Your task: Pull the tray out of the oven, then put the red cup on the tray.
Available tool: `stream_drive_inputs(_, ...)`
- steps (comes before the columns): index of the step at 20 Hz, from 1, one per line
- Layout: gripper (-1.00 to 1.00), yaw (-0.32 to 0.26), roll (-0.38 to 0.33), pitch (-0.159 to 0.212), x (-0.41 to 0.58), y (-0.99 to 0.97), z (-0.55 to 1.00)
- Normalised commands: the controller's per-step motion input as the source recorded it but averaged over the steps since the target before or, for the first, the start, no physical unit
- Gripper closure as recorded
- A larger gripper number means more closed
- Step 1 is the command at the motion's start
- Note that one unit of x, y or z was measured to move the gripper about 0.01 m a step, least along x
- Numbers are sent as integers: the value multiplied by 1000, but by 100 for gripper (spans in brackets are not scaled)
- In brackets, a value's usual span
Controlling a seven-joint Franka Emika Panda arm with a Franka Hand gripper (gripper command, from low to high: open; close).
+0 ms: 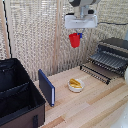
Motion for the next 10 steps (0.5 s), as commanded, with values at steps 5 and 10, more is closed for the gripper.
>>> stream_drive_inputs(5, 100, -140, 0, -18, -27, -819, 0)
stream_drive_inputs(10, 100, -109, 1, -17, -51, -891, 0)
